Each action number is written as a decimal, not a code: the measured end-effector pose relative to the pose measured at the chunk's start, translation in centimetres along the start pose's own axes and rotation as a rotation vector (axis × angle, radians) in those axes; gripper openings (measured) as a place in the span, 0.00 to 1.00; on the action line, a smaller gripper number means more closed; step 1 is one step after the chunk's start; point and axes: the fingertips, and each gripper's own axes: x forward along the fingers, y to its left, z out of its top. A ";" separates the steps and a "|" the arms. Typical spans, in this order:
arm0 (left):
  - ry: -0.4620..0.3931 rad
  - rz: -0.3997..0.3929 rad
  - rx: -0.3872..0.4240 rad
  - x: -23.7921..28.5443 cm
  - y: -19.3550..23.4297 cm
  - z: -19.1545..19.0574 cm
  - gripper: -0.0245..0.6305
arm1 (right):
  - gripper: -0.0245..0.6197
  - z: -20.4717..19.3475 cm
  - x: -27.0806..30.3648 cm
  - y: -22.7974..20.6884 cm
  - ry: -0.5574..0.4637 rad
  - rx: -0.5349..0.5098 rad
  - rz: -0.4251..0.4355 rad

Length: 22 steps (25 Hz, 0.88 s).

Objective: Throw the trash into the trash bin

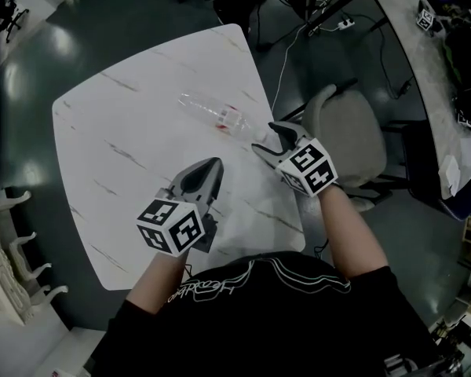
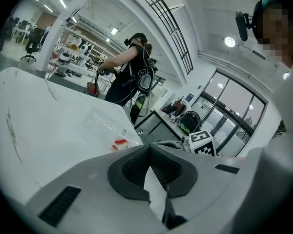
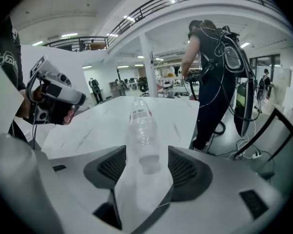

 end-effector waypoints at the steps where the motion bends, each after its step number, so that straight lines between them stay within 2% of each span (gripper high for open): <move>1: 0.000 0.004 -0.003 0.1 0.2 -0.1 0.04 | 0.46 -0.2 0.3 -0.1 0.003 0.005 0.003; 8: 0.001 0.022 -0.014 0.1 1.2 -0.2 0.04 | 0.45 -0.4 1.8 -0.3 0.006 -0.031 0.008; 15: -0.007 0.037 -0.025 -0.2 1.9 -0.2 0.04 | 0.32 -0.4 2.6 0.0 0.020 -0.083 -0.001; 22: -0.022 0.050 -0.031 -0.8 2.0 0.0 0.04 | 0.31 -0.3 2.4 0.5 0.008 -0.078 0.022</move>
